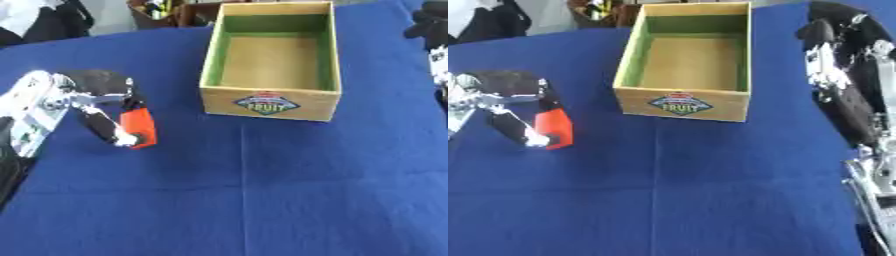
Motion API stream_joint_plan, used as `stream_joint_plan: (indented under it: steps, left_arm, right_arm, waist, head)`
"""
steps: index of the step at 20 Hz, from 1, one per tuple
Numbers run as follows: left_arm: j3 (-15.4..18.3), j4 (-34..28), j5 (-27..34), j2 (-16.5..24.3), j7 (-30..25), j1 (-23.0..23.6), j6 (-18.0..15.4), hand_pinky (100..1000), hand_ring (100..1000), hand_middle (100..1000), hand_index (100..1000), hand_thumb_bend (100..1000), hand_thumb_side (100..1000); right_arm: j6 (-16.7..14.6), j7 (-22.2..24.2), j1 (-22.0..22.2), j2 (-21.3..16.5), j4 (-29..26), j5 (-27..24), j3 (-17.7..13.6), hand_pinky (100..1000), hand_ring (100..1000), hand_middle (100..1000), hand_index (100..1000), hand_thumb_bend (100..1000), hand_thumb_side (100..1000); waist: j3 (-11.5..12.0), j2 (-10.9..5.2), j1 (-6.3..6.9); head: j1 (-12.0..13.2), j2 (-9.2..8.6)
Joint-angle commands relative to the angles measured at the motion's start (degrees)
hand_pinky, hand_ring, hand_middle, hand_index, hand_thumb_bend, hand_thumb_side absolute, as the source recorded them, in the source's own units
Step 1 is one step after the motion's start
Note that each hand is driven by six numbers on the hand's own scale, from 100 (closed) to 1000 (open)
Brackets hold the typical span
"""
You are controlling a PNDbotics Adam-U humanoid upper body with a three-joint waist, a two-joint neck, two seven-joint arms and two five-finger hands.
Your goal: Pick up objects on the table and place them in the box.
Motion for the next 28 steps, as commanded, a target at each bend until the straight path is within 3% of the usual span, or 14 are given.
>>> stream_joint_plan:
  steps: [1,8,13,21,22,28]
  left_arm:
    - [0.1,-0.4,-0.6,1.2,-1.7,-0.6,-3.7,461,498,383,602,252,605]
    - [1.1,-1.9,0.4,1.9,2.0,0.2,-2.3,417,444,299,520,166,627]
    - [3.8,-5.0,3.9,3.0,3.1,0.5,-0.3,399,417,270,504,102,639]
    - [8.0,-10.0,7.4,3.6,4.4,0.1,3.7,395,415,252,493,100,651]
    - [8.0,-10.1,7.5,3.6,4.4,0.1,3.9,395,401,247,486,100,690]
    - [13.1,-14.1,3.2,1.9,8.7,-5.5,8.4,384,385,244,483,100,719]
  right_arm:
    - [0.0,-0.3,-0.5,-0.1,-1.1,-0.2,-0.3,939,876,581,801,100,600]
    - [0.1,-0.4,-0.3,-0.2,-1.1,-0.2,-0.4,941,877,581,802,100,598]
    - [0.1,-0.6,-0.1,-0.3,-1.1,-0.2,-0.5,943,877,581,802,100,597]
    - [0.1,-0.7,-0.1,-0.3,-1.1,-0.2,-0.5,945,878,581,803,100,596]
    - [0.1,-0.7,0.0,-0.3,-1.1,-0.2,-0.5,948,878,581,803,100,595]
    - [-0.1,-0.7,-0.7,-0.1,-1.1,-0.4,-0.4,947,878,582,803,100,592]
  waist:
    - [0.2,-1.22,-0.41]
    - [0.3,-1.43,-0.33]
    - [0.5,-1.54,-0.11]
    - [0.5,-1.41,0.04]
    - [0.4,-1.43,0.04]
    - [-0.5,-1.19,0.26]
  head:
    - [0.2,-0.62]
    - [0.1,-0.31]
    - [0.1,-0.24]
    - [0.3,-0.59]
    - [0.3,-0.60]
    - [1.3,-1.57]
